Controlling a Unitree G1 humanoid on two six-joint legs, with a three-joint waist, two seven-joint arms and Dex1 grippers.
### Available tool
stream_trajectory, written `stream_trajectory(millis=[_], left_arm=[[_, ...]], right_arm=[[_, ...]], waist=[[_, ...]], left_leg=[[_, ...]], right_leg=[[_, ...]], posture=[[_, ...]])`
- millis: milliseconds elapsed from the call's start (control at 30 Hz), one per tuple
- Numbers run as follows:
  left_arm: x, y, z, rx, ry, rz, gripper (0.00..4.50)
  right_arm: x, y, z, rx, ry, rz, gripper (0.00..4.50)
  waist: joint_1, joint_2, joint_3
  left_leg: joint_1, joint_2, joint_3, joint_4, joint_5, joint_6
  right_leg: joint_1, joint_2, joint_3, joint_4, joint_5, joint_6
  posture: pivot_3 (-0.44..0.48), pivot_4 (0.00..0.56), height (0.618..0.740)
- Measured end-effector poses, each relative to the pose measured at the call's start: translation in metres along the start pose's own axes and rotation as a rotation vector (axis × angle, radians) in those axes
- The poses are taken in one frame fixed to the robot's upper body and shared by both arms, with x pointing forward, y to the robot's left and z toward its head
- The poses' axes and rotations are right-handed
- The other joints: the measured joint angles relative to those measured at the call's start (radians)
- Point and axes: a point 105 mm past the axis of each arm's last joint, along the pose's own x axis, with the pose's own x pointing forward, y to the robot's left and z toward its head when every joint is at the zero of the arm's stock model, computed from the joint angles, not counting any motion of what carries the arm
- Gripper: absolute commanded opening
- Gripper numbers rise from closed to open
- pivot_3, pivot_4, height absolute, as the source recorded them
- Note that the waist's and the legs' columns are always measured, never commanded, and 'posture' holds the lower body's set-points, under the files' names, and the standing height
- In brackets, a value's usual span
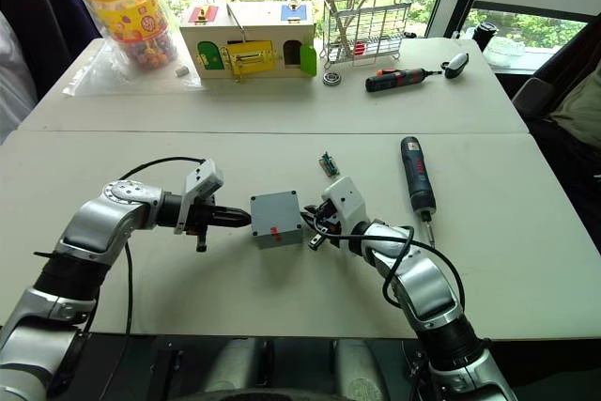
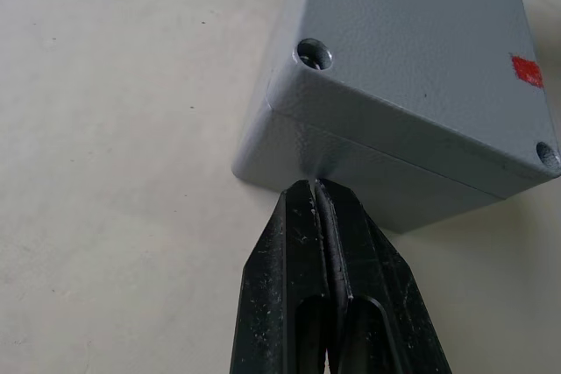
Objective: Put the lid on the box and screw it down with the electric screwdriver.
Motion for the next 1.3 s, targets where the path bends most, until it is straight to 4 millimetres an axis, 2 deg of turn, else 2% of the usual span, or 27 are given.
stream_trajectory(millis=[200,533,633,700,833,900,1033,1133,1233,1300], left_arm=[[0.003,0.005,0.0,-0.012,-0.012,0.017,0.0],[0.013,0.006,0.012,0.013,-0.058,0.032,0.0],[0.013,0.005,0.013,0.028,-0.056,0.032,0.0],[0.005,0.005,0.014,0.048,-0.04,0.046,0.0],[-0.038,0.02,0.017,0.041,-0.043,0.167,0.0],[-0.051,0.025,0.022,0.029,-0.091,0.217,0.0],[-0.056,0.032,0.037,0.088,-0.257,0.375,0.0],[-0.066,0.029,0.045,0.062,-0.328,0.413,0.0],[-0.063,0.014,0.056,-0.062,-0.381,0.305,0.0],[-0.057,-0.008,0.063,-0.109,-0.401,0.173,0.0]], right_arm=[[-0.005,0.003,-0.002,0.001,0.007,0.0,0.55],[-0.018,0.001,-0.014,-0.004,0.06,0.001,0.55],[-0.027,0.003,-0.012,-0.011,0.061,0.018,0.55],[-0.038,0.001,-0.008,-0.013,0.056,0.013,0.55],[-0.067,-0.006,0.001,-0.012,0.061,-0.027,0.55],[-0.073,0.0,0.004,-0.004,0.058,-0.017,0.55],[-0.078,0.009,0.014,0.011,0.027,0.024,0.55],[-0.076,0.015,0.025,0.055,-0.064,0.053,0.55],[-0.076,0.015,0.033,0.067,-0.129,0.084,0.55],[-0.076,0.009,0.03,0.068,-0.127,0.092,0.55]], waist=[[0.0,0.0,0.0],[0.001,0.0,0.0],[0.001,0.0,0.0],[0.001,0.0,0.0],[-0.003,0.0,0.0],[-0.001,0.0,0.0],[0.006,-0.002,0.0],[0.002,-0.002,0.0],[0.002,-0.002,0.0],[0.0,-0.002,0.0]], left_leg=[[0.0,0.0,0.0,0.0,0.0,0.0],[0.0,0.0,0.0,0.0,0.0,0.0],[0.0,0.0,0.0,0.0,0.0,0.0],[0.0,0.0,0.0,0.0,0.0,0.0],[0.0,0.002,0.0,-0.001,0.0,0.0],[0.0,0.001,0.0,-0.001,0.0,0.0],[0.0,0.001,0.0,0.0,0.0,0.0],[0.0,0.001,0.0,-0.001,0.0,0.0],[0.0,0.001,0.0,-0.001,0.0,0.0],[0.0,0.0,0.0,0.0,0.0,0.0]], right_leg=[[0.0,0.0,0.0,0.0,0.0,0.0],[0.0,0.0,0.0,0.0,0.0,0.0],[0.0,0.0,0.0,0.0,0.0,0.0],[0.0,0.0,0.0,0.0,0.0,0.0],[0.0,0.001,0.0,0.0,0.0,-0.001],[0.0,0.001,0.0,0.0,-0.001,-0.001],[0.001,-0.001,0.0,-0.001,0.0,-0.001],[0.0,-0.001,0.0,-0.001,0.0,-0.001],[0.001,-0.001,0.0,0.0,0.0,-0.001],[0.001,-0.001,0.0,0.0,0.0,-0.001]], posture=[[0.0,0.15,0.736],[0.0,0.15,0.736],[0.0,0.15,0.736],[0.0,0.15,0.736],[0.0,0.15,0.736],[0.0,0.15,0.736],[0.0,0.15,0.736],[0.0,0.15,0.736],[0.0,0.15,0.736],[0.0,0.15,0.736]])
